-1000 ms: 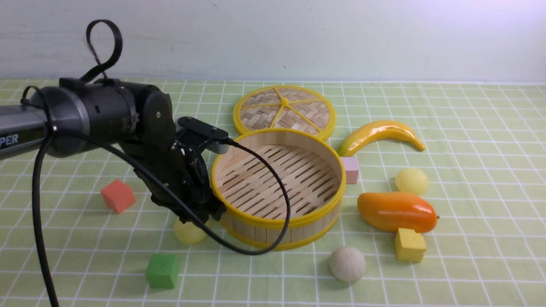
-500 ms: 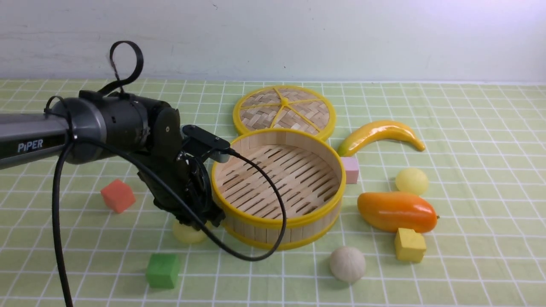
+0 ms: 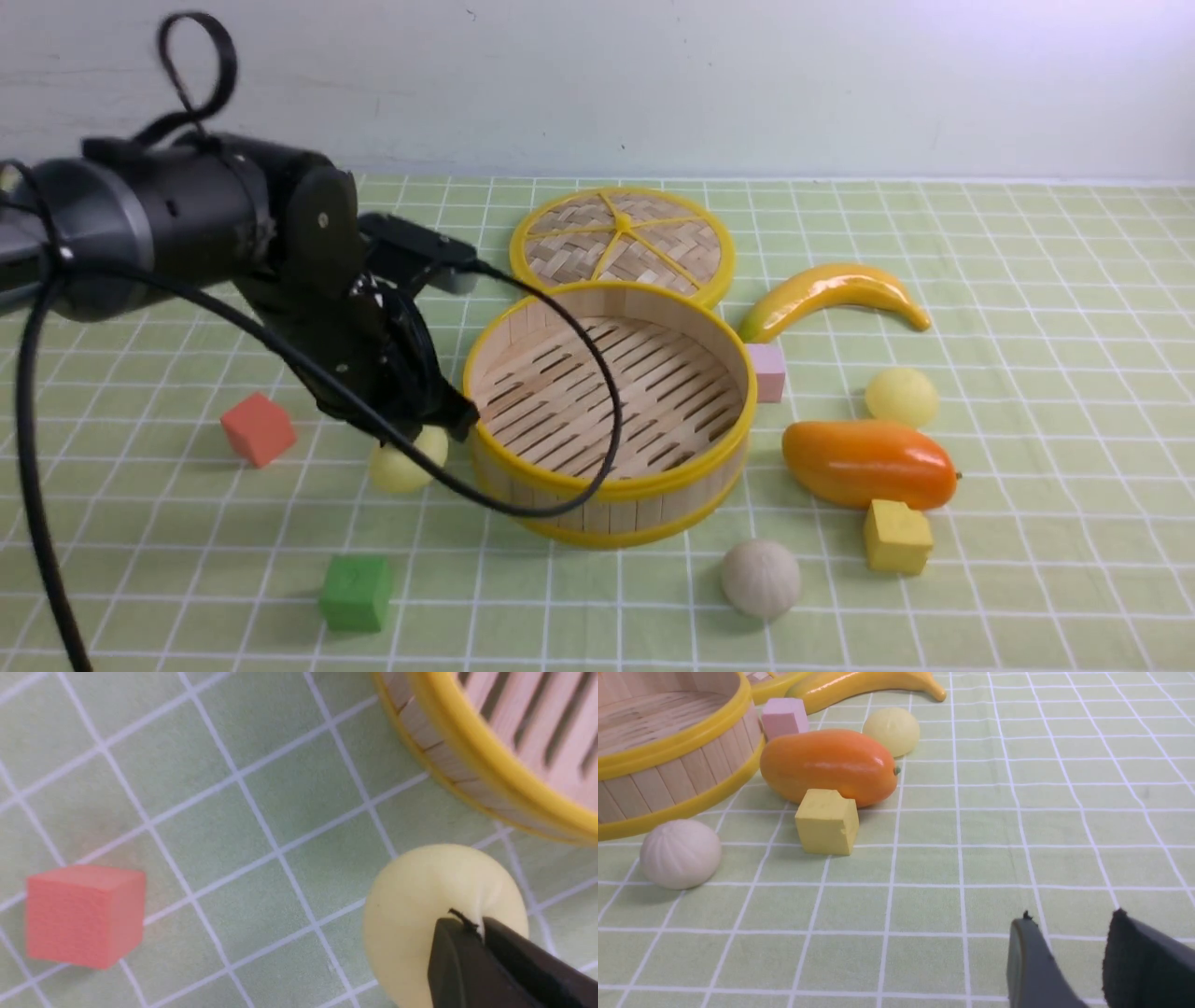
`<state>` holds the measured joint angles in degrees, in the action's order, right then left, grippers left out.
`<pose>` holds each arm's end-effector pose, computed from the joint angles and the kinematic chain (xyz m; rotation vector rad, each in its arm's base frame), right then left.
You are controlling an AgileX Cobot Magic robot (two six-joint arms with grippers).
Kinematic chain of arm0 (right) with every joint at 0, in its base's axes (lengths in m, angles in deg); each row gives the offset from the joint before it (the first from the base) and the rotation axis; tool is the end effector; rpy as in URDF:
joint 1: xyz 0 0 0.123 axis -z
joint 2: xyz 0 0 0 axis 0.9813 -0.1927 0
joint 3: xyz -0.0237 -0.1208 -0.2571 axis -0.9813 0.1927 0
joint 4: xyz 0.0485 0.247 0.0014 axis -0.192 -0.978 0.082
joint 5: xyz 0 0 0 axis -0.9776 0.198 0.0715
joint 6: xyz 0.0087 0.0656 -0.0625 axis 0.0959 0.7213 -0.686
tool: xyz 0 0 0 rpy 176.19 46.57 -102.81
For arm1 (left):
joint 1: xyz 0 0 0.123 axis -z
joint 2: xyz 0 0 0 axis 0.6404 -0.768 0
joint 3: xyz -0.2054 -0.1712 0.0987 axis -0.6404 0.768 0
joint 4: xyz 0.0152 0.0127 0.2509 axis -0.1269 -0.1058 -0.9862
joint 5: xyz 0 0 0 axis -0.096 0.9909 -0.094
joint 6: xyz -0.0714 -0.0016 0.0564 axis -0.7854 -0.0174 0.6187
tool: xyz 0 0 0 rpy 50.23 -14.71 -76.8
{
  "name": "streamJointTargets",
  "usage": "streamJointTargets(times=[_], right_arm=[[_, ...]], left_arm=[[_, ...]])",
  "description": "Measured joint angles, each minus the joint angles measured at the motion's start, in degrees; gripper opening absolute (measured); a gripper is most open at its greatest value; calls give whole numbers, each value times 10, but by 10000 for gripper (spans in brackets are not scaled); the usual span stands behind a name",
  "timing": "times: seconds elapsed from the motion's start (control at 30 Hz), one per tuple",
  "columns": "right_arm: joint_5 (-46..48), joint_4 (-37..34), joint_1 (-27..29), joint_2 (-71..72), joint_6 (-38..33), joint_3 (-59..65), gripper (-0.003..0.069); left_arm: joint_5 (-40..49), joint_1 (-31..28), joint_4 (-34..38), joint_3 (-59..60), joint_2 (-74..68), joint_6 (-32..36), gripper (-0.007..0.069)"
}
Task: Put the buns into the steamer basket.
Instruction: Use the left arm to put the steamed stuffed bun into the steamer
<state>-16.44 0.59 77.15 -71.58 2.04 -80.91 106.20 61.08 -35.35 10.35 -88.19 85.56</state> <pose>0.0519 0.0037 0.1731 0.0089 1.8792 0.0819 0.3488 -0.1348 0.2541 0.6806 2.6165 -0.0577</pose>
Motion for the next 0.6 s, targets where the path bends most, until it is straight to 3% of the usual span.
streamJointTargets(times=[0.2,0.43,0.57,0.6], right_arm=[[0,0,0,0,0,0,241],[0,0,0,0,0,0,241],[0,0,0,0,0,0,241],[0,0,0,0,0,0,241]], left_arm=[[-25,60,-2,-47,25,0,-13],[-67,68,-18,-92,-81,-19,-11],[-72,68,-22,-122,-137,-23,46],[-72,68,-23,-131,-150,-25,106]])
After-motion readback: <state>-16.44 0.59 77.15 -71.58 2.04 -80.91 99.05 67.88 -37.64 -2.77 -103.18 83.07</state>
